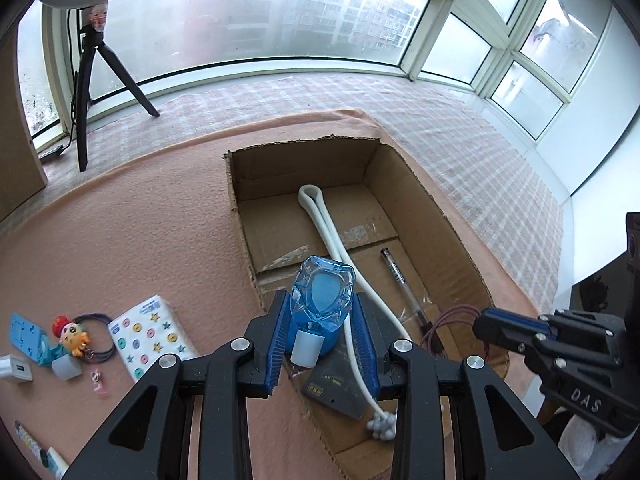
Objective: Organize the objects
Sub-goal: 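Lower the blue bottle into the box and open the left gripper, then reach the left gripper to the patterned lighter while the right gripper reaches the pink bottle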
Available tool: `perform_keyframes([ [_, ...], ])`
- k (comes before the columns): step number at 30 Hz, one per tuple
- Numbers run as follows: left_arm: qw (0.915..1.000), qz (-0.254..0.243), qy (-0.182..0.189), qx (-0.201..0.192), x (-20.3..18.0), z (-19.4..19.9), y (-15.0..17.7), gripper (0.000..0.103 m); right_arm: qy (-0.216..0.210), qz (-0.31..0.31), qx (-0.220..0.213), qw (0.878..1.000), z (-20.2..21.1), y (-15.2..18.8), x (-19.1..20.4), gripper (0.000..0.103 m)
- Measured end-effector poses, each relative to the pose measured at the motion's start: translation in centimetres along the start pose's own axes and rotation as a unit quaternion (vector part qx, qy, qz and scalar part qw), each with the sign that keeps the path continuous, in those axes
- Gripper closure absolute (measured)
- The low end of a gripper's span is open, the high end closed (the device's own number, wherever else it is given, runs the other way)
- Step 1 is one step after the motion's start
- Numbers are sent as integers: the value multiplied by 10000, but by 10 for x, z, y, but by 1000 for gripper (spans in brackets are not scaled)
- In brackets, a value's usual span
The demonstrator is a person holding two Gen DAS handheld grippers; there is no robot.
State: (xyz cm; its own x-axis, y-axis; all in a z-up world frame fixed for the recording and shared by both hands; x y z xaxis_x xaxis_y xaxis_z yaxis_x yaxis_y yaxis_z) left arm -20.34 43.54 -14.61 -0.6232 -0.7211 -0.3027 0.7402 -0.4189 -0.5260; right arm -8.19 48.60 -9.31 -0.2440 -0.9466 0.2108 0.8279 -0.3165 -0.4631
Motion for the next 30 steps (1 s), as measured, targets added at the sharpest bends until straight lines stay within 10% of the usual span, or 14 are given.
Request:
perform_keyframes([
  [6, 10000, 6, -38, -36, -5, -8, -7, 69, -18, 29, 73, 10000, -6, 3, -3, 100],
  [10, 10000, 35, -40, -77, -6, -4, -9, 36, -160, -26, 158, 9997, -9, 5, -5, 95],
  [14, 9998, -13, -95, -152, -4, 5, -9, 35, -270, -81, 157, 9995, -8, 9, -5, 58],
  [30, 9963, 535, -531, -406, 81, 99, 41, 35, -584, 100, 99, 9982, 6, 22, 44, 56],
])
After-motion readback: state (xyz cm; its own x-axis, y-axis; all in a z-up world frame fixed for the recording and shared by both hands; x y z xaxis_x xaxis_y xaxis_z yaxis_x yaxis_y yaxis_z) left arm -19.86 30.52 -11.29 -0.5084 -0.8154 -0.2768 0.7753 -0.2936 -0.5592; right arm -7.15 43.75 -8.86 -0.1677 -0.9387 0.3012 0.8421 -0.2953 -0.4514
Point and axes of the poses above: each gripper's, at about its wrist camera, not at the fingertips, and z roughly against the way its jaws point, x to its left, y to its underside, the point moved 6 cm from there along -z, roughly the way its jaws point, and after that the axes turned 4 degrees about y, right-handed, at the moved point
